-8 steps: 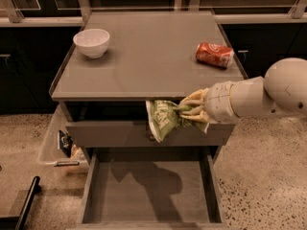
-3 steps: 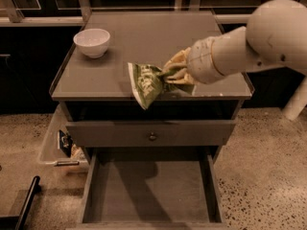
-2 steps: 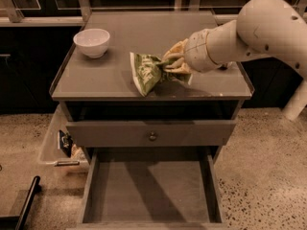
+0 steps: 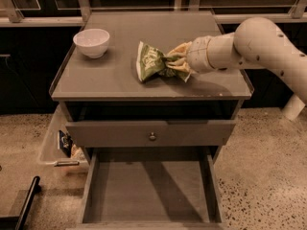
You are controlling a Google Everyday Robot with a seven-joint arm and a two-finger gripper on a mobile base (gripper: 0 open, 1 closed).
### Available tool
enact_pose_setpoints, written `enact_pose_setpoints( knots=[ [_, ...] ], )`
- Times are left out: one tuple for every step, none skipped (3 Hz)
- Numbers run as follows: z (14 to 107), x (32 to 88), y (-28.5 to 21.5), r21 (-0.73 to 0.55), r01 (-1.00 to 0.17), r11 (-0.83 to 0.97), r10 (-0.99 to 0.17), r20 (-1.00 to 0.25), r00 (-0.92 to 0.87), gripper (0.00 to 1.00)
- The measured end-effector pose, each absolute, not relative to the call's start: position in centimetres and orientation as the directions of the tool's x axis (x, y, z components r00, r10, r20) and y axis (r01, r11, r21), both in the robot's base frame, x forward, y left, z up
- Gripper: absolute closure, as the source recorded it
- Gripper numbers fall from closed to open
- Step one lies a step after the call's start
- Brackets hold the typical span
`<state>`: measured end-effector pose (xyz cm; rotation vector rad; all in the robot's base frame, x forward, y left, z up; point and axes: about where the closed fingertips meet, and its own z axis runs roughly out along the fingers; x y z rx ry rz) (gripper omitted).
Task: Pick green jalapeno chip bag from middle drawer and place on counter
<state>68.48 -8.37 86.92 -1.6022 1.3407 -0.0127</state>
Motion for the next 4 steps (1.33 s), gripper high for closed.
enact_pose_setpoints(
  knots=[
    [85.97,69.93,-9.57,-0.674,-0.705,0.219,-0.727,-0.595,0.343,1.00],
    [86.23,70.28,-9.65,-0.682,-0.694,0.229,-0.728,-0.594,0.343,0.58],
    [86.22,70.28,-9.64,-0.682,-0.694,0.229,-0.728,-0.594,0.343,0.35],
    [86.22,70.28,-9.64,-0.682,-0.694,0.229,-0.728,-0.594,0.343,0.12]
  ],
)
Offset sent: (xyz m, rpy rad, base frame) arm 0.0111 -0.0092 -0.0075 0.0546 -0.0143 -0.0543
